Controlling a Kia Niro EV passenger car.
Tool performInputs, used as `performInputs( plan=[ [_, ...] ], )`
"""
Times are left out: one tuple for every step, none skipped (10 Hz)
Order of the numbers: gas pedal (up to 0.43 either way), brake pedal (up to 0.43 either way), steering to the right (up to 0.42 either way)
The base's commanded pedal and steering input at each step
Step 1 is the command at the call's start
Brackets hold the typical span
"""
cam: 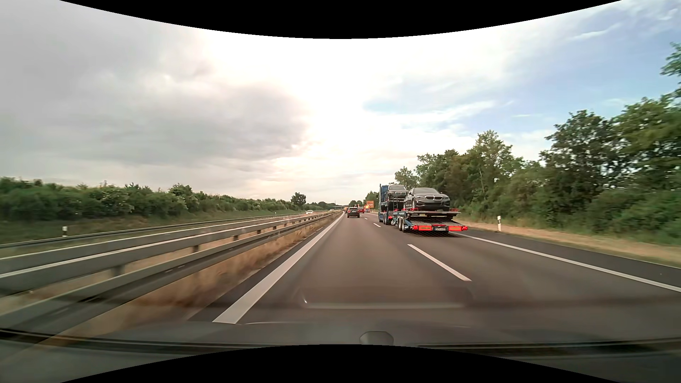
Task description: Follow the waypoints while adhering to traffic rules and regulations
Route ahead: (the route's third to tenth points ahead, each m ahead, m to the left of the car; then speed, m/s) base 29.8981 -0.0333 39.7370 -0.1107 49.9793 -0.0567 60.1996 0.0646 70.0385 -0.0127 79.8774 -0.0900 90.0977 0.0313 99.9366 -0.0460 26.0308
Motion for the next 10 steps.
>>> performInputs(
  plan=[
    [0.0,0.0,-0.004],
    [0.0,0.0,-0.004],
    [0.0,0.0,-0.004],
    [0.0,0.0,-0.005],
    [0.0,0.0,-0.005],
    [0.0,0.0,-0.005],
    [0.0,0.0,-0.005],
    [0.0,0.0,-0.004],
    [0.0,0.0,-0.005],
    [0.0,0.0,-0.004]
  ],
)
